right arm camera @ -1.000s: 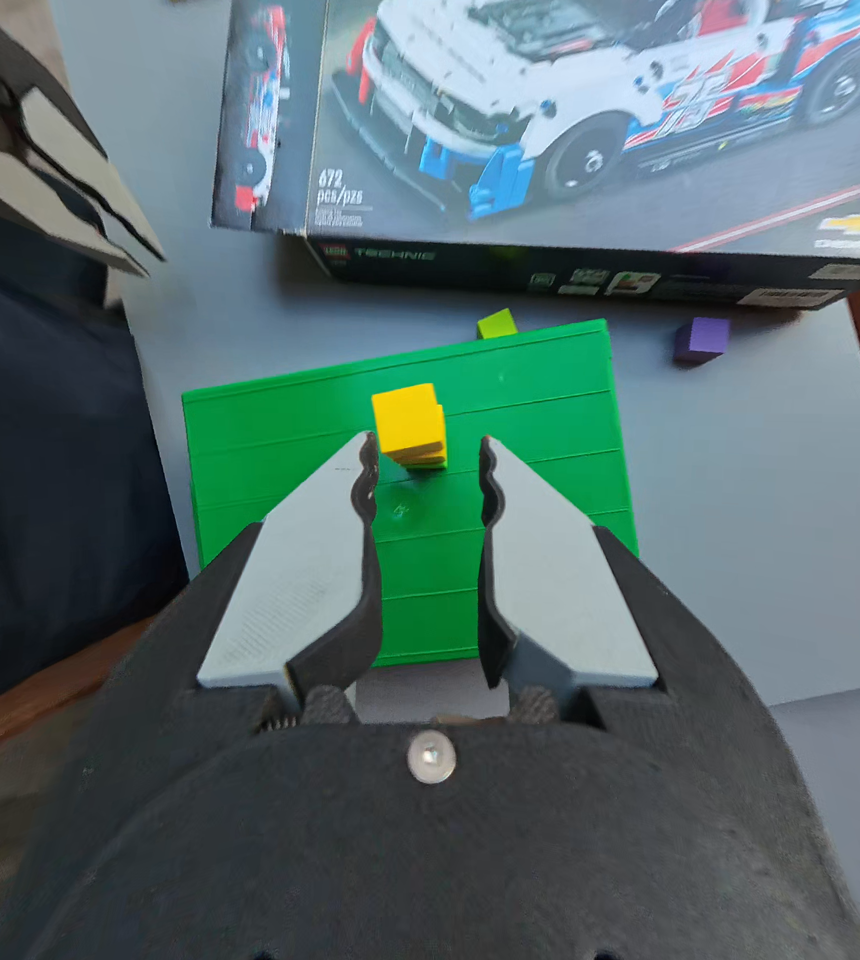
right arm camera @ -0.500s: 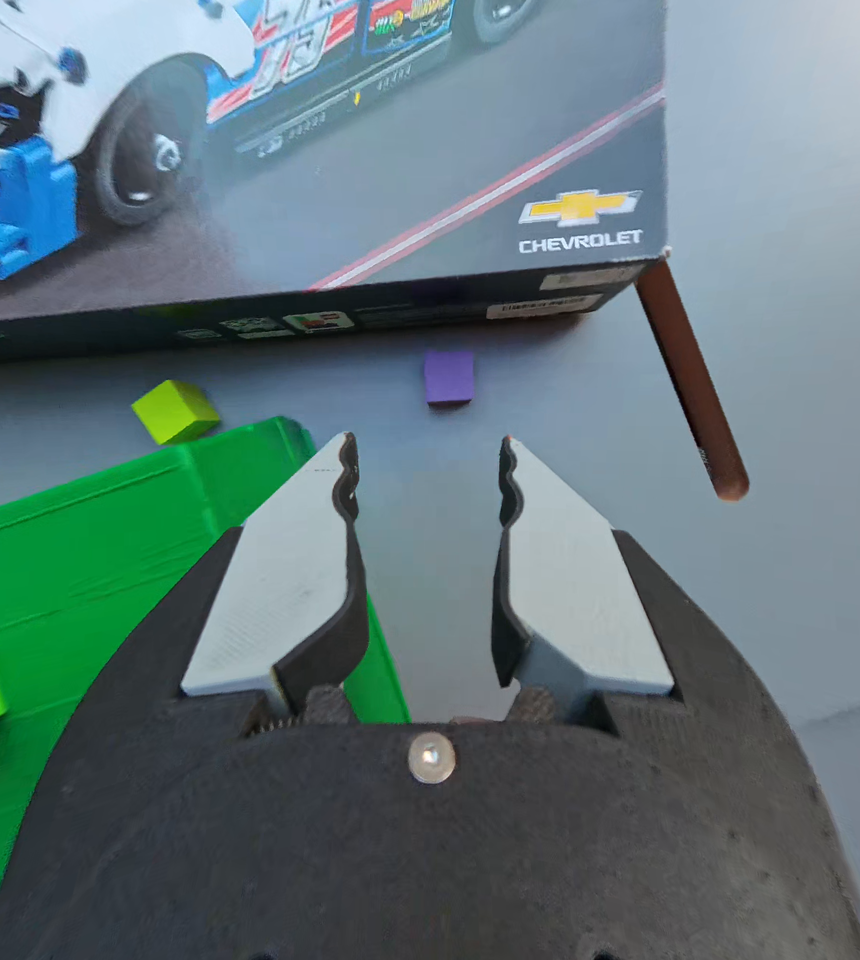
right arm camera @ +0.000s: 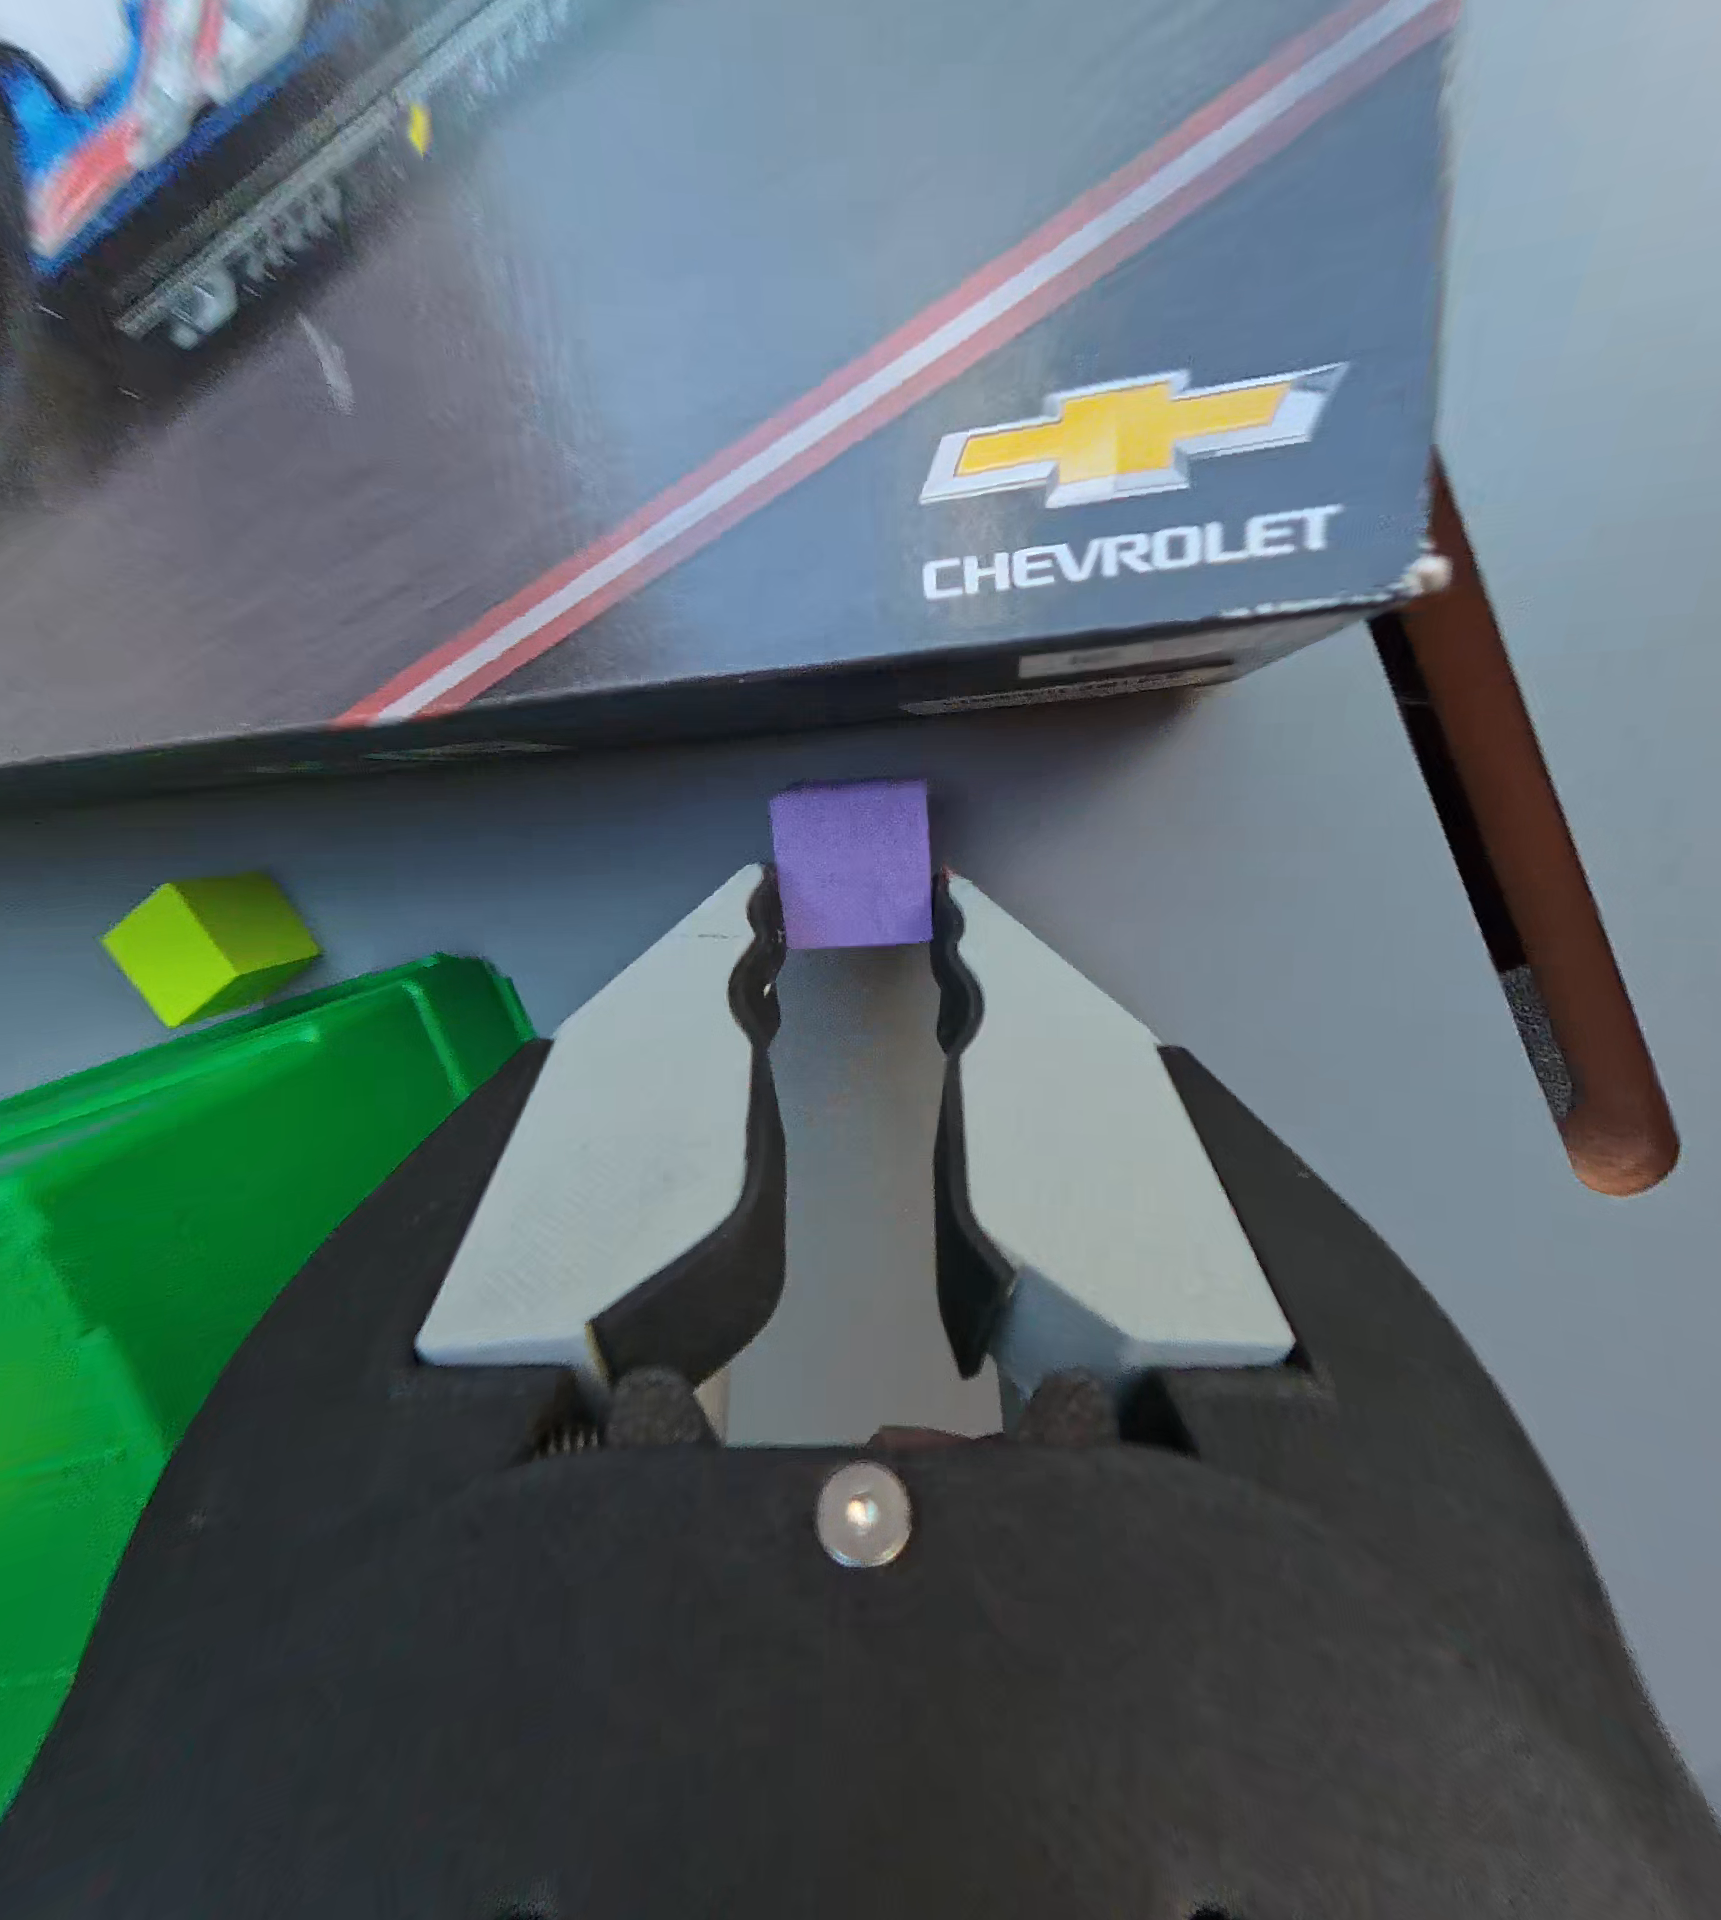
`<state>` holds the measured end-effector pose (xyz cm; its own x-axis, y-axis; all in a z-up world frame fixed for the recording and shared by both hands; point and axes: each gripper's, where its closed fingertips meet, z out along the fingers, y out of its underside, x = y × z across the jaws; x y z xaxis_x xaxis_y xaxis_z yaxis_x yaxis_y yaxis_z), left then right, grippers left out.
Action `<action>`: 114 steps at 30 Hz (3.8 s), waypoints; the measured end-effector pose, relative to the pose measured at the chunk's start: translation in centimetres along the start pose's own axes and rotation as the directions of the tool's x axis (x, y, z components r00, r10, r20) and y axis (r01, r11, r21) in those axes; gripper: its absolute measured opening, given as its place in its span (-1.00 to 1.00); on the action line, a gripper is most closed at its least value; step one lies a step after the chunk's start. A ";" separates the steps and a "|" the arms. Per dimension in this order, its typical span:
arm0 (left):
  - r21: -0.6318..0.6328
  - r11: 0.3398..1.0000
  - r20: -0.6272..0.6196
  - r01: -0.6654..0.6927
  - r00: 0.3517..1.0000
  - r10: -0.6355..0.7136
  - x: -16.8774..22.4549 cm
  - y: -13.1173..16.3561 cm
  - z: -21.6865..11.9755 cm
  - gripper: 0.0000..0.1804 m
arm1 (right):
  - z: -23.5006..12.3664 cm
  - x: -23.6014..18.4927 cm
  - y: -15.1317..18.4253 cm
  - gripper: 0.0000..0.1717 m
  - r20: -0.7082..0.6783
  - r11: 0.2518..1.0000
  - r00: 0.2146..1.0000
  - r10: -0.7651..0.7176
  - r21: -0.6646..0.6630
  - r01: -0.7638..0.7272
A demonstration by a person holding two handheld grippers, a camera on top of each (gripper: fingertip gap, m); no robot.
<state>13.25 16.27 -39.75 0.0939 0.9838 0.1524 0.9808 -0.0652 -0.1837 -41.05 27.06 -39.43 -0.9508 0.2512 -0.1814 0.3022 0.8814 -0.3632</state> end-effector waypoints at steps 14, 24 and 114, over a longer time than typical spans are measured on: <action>-0.044 0.988 -0.049 -0.147 0.988 0.145 0.0 -1.6 1.6 -0.88 | -19.1 -9.5 1.1 -0.71 0.001 0.810 0.991 -0.130 0.576 0.106; 0.006 0.968 -0.077 -0.249 0.965 0.249 -0.9 -4.4 1.7 -0.89 | -19.6 -16.7 5.2 -0.70 -0.038 0.920 0.969 -0.245 0.306 0.245; -0.202 0.359 0.044 -0.911 0.358 0.933 5.6 -38.6 9.2 -0.48 | -27.2 -19.6 18.8 -0.65 0.020 0.922 0.994 0.110 0.373 -0.109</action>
<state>-25.70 25.81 -40.76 0.9410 0.2984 -0.1597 0.3010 -0.9536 -0.0084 -18.62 49.62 -17.90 -0.9104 0.3384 -0.2381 0.4077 0.6357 -0.6555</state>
